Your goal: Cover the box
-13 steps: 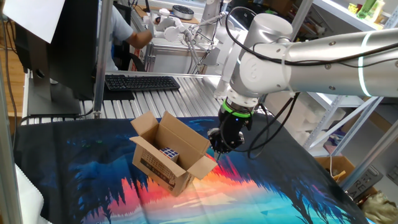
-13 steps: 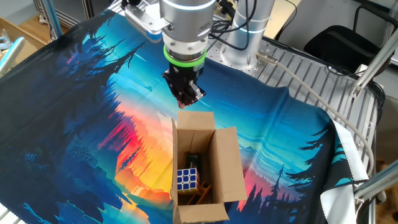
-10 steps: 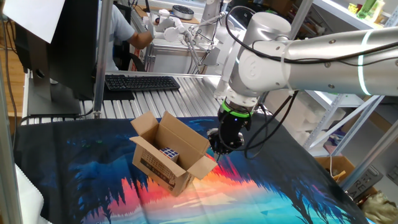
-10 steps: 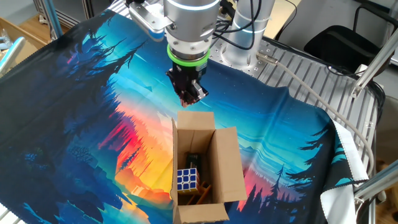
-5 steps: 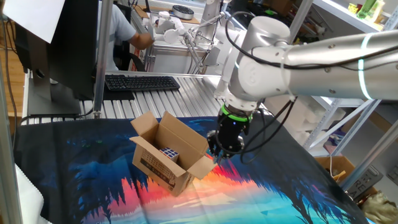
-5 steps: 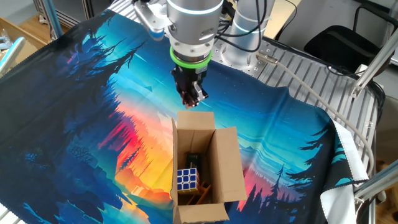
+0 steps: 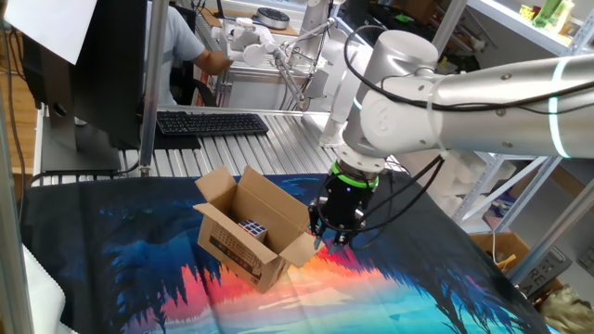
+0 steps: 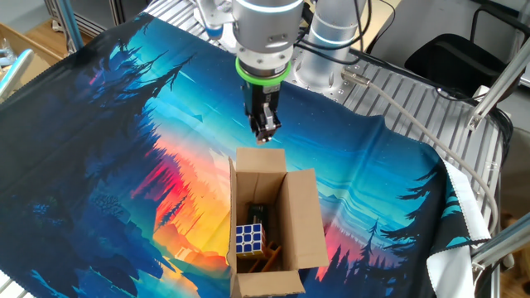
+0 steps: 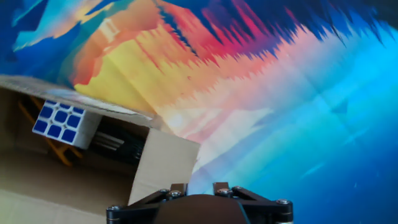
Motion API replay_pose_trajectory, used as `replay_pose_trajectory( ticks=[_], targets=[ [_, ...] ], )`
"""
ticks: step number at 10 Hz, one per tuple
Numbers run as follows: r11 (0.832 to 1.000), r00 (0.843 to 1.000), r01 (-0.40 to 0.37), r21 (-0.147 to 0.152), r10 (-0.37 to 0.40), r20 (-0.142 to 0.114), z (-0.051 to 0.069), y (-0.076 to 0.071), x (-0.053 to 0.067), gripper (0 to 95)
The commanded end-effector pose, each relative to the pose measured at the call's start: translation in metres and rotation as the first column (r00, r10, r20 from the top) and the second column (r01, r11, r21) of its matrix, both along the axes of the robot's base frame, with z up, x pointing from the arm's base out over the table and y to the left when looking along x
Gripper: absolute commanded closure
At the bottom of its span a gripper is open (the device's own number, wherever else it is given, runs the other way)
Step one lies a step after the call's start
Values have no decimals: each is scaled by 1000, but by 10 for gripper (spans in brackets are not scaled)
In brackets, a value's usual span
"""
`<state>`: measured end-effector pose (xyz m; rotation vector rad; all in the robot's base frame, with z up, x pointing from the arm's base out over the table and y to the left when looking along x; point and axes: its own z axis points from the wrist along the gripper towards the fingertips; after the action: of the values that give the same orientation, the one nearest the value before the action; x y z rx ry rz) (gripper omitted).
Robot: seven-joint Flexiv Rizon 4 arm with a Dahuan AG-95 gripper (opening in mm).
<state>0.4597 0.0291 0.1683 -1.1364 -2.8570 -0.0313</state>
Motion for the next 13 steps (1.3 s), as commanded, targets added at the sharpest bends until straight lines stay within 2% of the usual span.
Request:
replay_pose_trajectory(
  ticks=[1, 4, 6, 10, 12, 13],
  targets=[
    [996, 996, 86, 14, -86, -3, -5, 3, -5, 570],
    [990, 991, 134, 31, -135, 12, -22, 6, -11, 570],
    [988, 988, 152, 40, -153, 28, -31, 9, -9, 570],
    [979, 979, 197, 59, -199, 31, -31, 11, -7, 570],
    [964, 965, 258, 62, -260, 25, -26, 15, -2, 570],
    [949, 951, 306, 76, -308, 15, -24, 17, 0, 380]
  ],
)
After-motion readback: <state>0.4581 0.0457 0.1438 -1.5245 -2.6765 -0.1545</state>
